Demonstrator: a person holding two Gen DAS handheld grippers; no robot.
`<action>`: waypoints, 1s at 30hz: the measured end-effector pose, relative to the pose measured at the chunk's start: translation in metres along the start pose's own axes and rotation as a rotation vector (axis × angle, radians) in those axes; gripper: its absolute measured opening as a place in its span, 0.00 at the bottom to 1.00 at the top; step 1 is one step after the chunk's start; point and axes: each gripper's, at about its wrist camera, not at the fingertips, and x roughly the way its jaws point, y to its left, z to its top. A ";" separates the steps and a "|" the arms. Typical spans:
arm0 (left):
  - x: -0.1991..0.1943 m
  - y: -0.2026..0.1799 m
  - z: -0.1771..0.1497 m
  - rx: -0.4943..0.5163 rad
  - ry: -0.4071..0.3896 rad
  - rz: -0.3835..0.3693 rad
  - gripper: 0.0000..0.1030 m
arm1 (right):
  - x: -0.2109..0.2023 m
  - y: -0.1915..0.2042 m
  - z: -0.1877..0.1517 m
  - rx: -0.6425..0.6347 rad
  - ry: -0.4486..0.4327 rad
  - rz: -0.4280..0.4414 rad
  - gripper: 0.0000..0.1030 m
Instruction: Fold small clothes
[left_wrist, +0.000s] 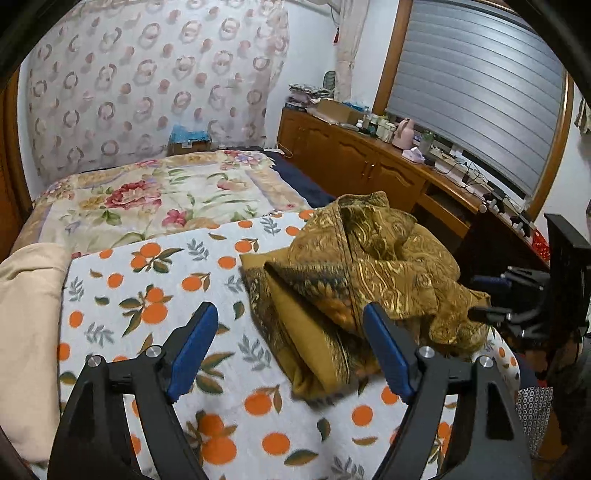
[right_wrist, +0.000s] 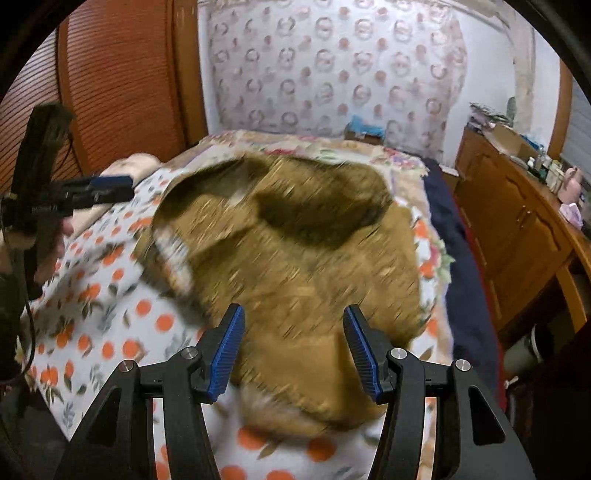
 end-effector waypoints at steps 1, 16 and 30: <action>-0.003 -0.001 -0.002 0.002 -0.003 0.003 0.79 | -0.002 0.001 -0.001 -0.001 0.006 0.000 0.56; -0.017 -0.004 -0.034 -0.016 0.015 0.007 0.79 | 0.023 -0.008 -0.012 -0.066 0.135 -0.011 0.47; 0.006 -0.005 -0.014 -0.003 0.033 0.043 0.79 | -0.019 -0.078 0.085 -0.102 -0.144 -0.106 0.05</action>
